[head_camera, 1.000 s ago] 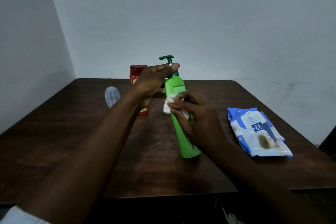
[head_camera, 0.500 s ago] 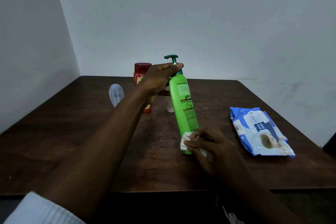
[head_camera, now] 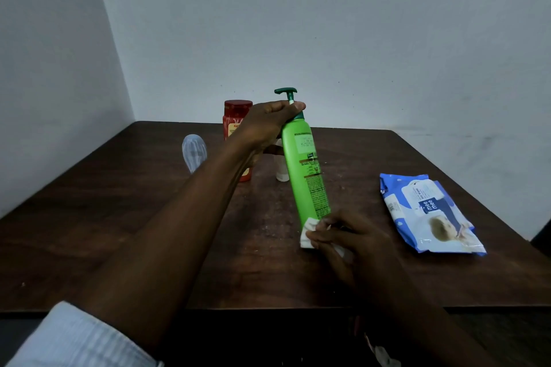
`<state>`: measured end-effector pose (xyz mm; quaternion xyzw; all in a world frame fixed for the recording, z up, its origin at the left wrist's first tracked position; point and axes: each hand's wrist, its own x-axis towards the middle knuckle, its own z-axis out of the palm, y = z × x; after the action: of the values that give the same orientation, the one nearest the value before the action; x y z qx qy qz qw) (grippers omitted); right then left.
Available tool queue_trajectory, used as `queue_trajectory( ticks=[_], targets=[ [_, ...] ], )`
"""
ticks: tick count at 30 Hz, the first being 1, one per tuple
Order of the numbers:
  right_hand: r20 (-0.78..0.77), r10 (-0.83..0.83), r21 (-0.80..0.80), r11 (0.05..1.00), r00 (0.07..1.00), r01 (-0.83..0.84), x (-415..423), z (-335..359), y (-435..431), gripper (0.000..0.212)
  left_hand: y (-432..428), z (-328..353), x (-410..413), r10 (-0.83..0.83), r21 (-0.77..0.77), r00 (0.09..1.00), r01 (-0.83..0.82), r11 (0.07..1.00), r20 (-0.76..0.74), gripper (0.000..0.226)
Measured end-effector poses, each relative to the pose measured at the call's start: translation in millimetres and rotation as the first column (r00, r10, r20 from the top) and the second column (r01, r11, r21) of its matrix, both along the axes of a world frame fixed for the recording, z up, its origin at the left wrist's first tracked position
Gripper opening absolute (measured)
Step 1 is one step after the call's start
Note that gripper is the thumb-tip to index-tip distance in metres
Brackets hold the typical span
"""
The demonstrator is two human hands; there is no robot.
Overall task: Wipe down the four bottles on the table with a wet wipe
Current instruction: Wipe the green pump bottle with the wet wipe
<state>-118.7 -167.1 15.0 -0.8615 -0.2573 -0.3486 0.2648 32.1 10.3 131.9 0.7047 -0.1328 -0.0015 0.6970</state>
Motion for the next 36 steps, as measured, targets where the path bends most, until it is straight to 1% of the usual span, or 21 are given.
queue_trajectory(
  ticks=[6, 11, 14, 18, 23, 28, 33, 36],
  targets=[
    [0.021, -0.001, 0.022, 1.000, 1.000, 0.001, 8.2, 17.1, 6.9, 0.023, -2.1, 1.3, -1.8, -0.012, 0.005, 1.000, 0.012, 1.000, 0.012, 0.017],
    [-0.052, 0.024, 0.119, 0.993, 0.998, -0.018, 24.3, 40.2, 15.0, 0.017, -1.1, -0.1, -3.5, -0.012, 0.003, 1.000, 0.012, 1.000, 0.017, 0.013],
    [-0.035, 0.017, 0.173, 0.985, 0.999, -0.011, 37.0, 52.3, 19.0, 0.017, -0.7, -1.4, -2.7, 0.001, 0.004, 1.000, -0.001, 1.000, 0.032, 0.014],
    [-0.021, 0.033, 0.224, 0.974, 0.999, -0.028, 45.7, 59.3, 22.7, 0.019, -1.5, -4.8, -1.9, 0.030, 0.001, 0.996, -0.030, 1.000, 0.086, 0.019],
    [0.002, 0.022, 0.197, 0.980, 1.000, -0.022, 38.7, 48.7, 20.8, 0.021, 1.1, -8.2, -1.1, 0.039, 0.012, 0.992, -0.041, 0.999, 0.117, 0.013],
    [-0.007, 0.003, 0.155, 0.988, 1.000, -0.002, 20.0, 25.8, 12.1, 0.022, -0.9, -9.2, 0.0, 0.046, -0.006, 0.994, -0.046, 0.999, 0.101, 0.026],
    [0.062, -0.034, 0.046, 0.998, 0.998, 0.031, 5.8, 5.0, 6.2, 0.022, -3.6, -9.6, -0.6, 0.027, 0.016, 0.996, -0.029, 0.999, 0.089, 0.028],
    [0.054, -0.053, 0.038, 0.998, 0.997, 0.051, -2.4, -3.7, 5.7, 0.022, -4.7, -8.6, -1.9, 0.028, 0.053, 0.994, -0.033, 0.998, 0.104, 0.026]
  ],
)
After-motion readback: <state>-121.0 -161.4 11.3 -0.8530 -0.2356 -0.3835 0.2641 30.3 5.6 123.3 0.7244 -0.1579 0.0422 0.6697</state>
